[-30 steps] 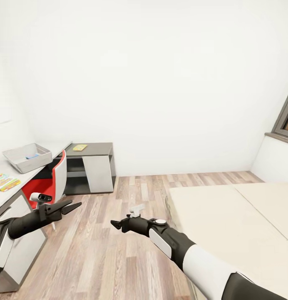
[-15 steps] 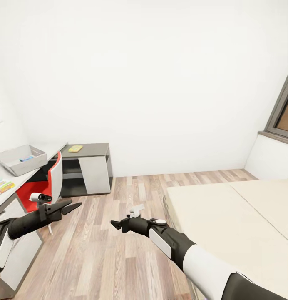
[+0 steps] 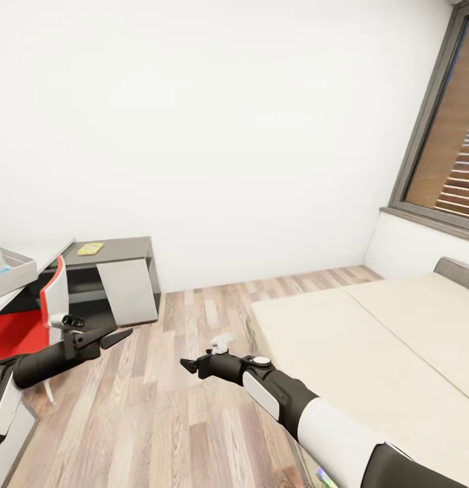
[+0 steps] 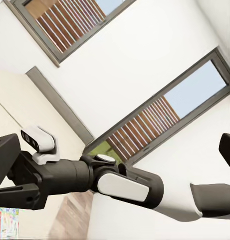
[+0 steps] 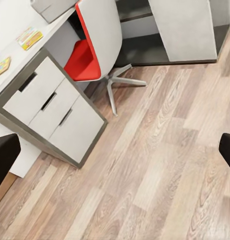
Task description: Put all the toys in the child's room - the three board games (two on the bed and one on the table), the two jigsaw puzzles on the table, and the tennis ball on the table - inside the toy box on the table in the child's room.
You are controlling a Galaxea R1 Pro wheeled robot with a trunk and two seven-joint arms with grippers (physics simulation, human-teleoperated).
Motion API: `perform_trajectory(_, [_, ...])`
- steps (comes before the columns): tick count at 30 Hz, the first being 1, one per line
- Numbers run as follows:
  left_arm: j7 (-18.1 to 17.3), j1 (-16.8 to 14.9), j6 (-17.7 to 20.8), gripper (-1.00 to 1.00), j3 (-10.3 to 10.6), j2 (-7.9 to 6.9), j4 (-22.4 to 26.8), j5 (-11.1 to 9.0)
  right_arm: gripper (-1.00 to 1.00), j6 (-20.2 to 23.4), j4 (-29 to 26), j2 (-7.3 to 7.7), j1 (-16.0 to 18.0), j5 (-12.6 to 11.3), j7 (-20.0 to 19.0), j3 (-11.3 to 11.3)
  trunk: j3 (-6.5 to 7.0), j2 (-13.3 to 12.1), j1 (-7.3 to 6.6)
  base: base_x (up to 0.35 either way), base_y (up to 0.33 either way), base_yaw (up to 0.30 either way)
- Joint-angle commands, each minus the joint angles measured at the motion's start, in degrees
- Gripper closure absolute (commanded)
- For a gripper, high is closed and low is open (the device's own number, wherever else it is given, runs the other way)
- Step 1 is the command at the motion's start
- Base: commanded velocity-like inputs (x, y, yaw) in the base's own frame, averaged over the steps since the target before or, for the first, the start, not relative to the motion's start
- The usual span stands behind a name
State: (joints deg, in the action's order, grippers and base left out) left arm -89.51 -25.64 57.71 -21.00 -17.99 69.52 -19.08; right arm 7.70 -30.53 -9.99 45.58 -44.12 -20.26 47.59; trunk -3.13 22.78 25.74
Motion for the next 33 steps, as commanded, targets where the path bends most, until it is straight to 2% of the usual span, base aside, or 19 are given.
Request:
perform_trajectory(1, [-0.2,0.0,0.6,-1.0,0.0,-0.03,0.0,0.0,-1.0,0.2,0.0,0.0,0.1,-0.5,-0.1,0.2,-0.14,0.1,0.04,0.0,0.238,-0.28])
perform_trajectory(5, [-0.2,0.0,0.6,-1.0,0.0,-0.03,0.0,0.0,-1.0,0.1,0.0,0.0,0.1,-0.5,-0.1,0.1,-0.14,0.1,0.04,0.0,0.262,-0.227])
perform_trajectory(15, [-0.2,0.0,0.6,-1.0,0.0,-0.03,0.0,0.0,-1.0,0.1,0.0,0.0,0.1,-0.5,0.0,0.1,-0.14,0.1,0.04,0.0,0.263,-0.088])
perform_trajectory(27, [-0.2,0.0,0.6,-1.0,0.0,-0.03,0.0,0.0,-1.0,0.2,0.0,0.0,0.1,-0.5,-0.1,0.1,-0.14,0.1,0.04,0.0,0.245,-0.256])
perform_trajectory(33, [-0.2,0.0,0.6,-1.0,0.0,-0.03,0.0,0.0,-1.0,0.2,0.0,0.0,0.1,-0.5,-0.2,0.1,-0.14,0.1,0.04,0.0,0.09,-0.276])
